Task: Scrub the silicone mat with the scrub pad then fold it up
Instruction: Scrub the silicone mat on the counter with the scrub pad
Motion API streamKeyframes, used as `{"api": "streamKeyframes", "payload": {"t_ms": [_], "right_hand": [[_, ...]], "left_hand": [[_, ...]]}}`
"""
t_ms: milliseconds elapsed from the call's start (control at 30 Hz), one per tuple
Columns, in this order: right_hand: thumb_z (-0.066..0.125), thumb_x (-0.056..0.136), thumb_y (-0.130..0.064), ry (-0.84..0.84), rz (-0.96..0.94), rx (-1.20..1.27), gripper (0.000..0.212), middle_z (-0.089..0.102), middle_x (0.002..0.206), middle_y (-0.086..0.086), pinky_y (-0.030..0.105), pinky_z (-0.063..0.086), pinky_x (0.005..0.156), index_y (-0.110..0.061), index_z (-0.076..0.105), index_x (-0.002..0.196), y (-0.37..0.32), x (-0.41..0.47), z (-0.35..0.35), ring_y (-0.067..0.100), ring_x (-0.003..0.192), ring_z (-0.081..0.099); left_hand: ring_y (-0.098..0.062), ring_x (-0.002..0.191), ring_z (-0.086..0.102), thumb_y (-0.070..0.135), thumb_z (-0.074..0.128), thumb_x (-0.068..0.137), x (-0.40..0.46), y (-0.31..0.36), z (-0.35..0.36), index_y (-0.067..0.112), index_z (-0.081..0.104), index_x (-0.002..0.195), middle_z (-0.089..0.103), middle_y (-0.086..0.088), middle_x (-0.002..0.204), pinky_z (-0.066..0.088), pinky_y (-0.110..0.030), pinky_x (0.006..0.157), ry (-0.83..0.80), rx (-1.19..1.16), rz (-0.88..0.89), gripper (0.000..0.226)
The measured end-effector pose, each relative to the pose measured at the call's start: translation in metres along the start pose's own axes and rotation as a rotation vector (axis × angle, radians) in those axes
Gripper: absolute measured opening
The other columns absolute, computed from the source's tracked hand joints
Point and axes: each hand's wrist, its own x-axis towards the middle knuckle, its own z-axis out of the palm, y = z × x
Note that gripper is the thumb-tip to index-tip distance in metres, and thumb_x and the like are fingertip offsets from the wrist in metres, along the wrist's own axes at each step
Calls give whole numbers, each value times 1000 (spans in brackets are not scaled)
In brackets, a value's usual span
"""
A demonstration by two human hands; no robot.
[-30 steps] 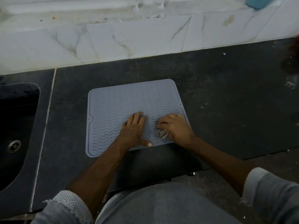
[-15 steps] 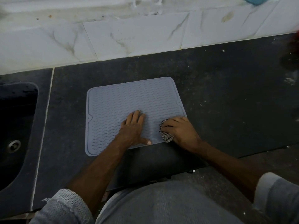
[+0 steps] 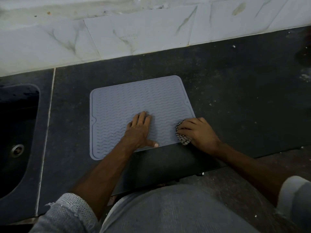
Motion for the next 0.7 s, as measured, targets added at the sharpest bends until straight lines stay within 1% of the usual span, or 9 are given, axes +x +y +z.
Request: {"api": "streamKeyframes", "payload": {"t_ms": [67,133,200,300,400,467,567,633,700], "right_hand": [[70,62,-11,42,-47,24,46,66,112,1,35,34,84,-18,68,107,-19,18,6,27,106,58],[74,62,-10,12,-117,39,45,66,112,0,38,42,83,-19,69,106,-36,33,12,26,106,58],[75,64,-10,-15,-151,28,44,66,114,1,40,45,83,-19,69,106,-35,35,13,26,108,58],[73,68,-10,-17,-72,-10,46,64,118,2,41,45,85,-18,65,112,-6,17,5,27,112,57],[78,63,-10,-34,39,-44,52,64,118,2,39,46,81,-18,66,112,19,0,-4,27,109,58],[79,61,-8,-43,69,-43,52,65,115,2,39,45,80,-18,67,110,20,-1,-5,27,107,59],[78,62,-5,-18,120,11,49,66,113,2,40,45,79,-18,68,108,18,0,-2,27,105,59],[75,64,-4,-13,167,59,47,65,114,2,40,43,79,-17,68,109,18,0,0,27,106,59],[72,66,-2,-13,209,118,46,65,115,2,39,40,80,-17,68,109,19,2,1,27,106,57]], "left_hand": [[-29,145,-10,69,71,63,1,1,-1,19,-5,151,-14,-4,158,8,-53,114,-5,4,-9,127],[-29,145,-9,71,70,62,1,2,-2,19,-5,151,-14,-4,158,9,-53,114,-17,8,-20,128],[-29,145,-10,71,70,61,1,2,-2,20,-5,151,-14,-4,158,9,-53,114,-19,2,-20,128],[-29,144,-10,70,71,62,-1,0,-2,19,-4,151,-14,-4,158,10,-53,114,-4,-1,-5,127],[-29,145,-11,70,70,63,-1,0,-3,19,-5,151,-15,-4,158,9,-53,114,-12,12,-1,126],[-29,145,-11,71,69,64,-2,1,-5,20,-6,151,-16,-4,158,8,-53,114,-26,13,-3,125],[-29,145,-11,72,67,65,-2,1,-8,20,-6,151,-16,-4,158,9,-53,114,-52,18,3,124],[-29,145,-8,74,64,66,-2,1,-13,20,-4,151,-15,-5,158,10,-52,115,-66,36,8,122],[-29,144,2,75,60,69,1,3,-19,19,3,151,-5,-6,158,12,-49,115,-38,61,6,115]]}}
